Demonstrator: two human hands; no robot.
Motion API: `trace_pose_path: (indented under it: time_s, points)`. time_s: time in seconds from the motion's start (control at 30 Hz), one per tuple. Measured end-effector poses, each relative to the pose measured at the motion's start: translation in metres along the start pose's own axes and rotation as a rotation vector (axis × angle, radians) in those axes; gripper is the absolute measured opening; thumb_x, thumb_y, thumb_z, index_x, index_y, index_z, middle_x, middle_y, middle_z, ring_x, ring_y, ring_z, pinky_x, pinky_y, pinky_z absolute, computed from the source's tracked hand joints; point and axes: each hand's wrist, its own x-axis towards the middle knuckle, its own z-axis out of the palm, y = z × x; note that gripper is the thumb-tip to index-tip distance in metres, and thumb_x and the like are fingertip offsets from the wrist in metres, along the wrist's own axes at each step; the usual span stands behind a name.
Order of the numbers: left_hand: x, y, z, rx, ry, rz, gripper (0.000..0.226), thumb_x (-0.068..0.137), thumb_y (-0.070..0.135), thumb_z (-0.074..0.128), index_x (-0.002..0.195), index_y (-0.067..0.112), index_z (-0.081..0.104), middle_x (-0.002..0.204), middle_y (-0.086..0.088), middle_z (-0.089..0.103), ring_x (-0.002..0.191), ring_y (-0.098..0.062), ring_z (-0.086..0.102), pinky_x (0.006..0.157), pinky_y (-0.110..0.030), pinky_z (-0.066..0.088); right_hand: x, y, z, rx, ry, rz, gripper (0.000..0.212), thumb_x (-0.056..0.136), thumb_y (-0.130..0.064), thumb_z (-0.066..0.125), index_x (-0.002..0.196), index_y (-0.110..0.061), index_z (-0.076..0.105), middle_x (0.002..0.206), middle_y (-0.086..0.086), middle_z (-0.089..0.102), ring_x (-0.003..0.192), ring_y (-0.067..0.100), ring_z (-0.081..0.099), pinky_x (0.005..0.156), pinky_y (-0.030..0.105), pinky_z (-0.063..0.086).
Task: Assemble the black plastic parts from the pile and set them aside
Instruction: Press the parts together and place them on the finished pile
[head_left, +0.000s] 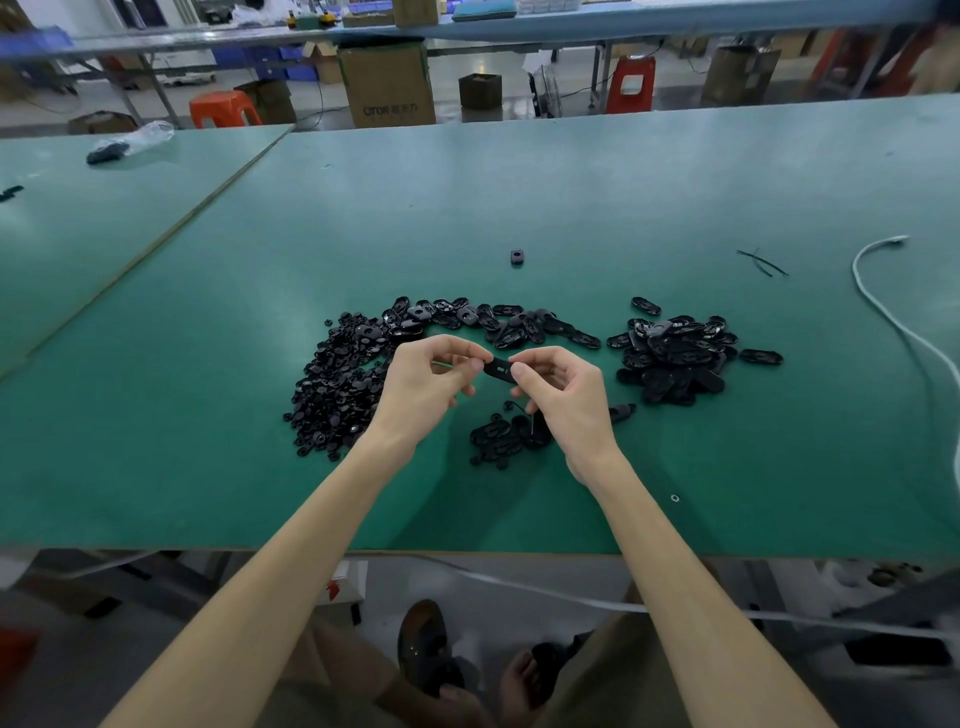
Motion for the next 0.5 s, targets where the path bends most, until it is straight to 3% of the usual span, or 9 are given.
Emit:
trace_pose_path:
  time_s: [0.3,0.5]
  points:
    - [0.0003,-0.003,0.0064,0.105,0.035,0.034,0.011,0.089,0.009,0.079,0.097,0.015,0.074,0.082,-0.001,0.076,0.066,-0.013,0.072,0.063,-0.016,0.047,-0.001,-0.0013,-0.0004,-0.016,0.001,-0.004,0.008,0.095,-0.01,0.074,0.096,-0.017,0.076,0.087,-0.002,0.077,0.077,0.014,0.073,0.062,0.026,0.056]
    - [0.0041,-0.0065,0.0097,0.21,0.065,0.043,0.016,0.087,0.016,0.083,0.093,0.022,0.07,0.085,0.003,0.075,0.072,-0.01,0.072,0.068,-0.013,0.05,-0.001,-0.0019,-0.0007,-0.005,-0.007,-0.01,0.009,0.094,-0.01,0.076,0.095,-0.019,0.077,0.088,-0.001,0.078,0.082,0.015,0.073,0.07,0.026,0.057]
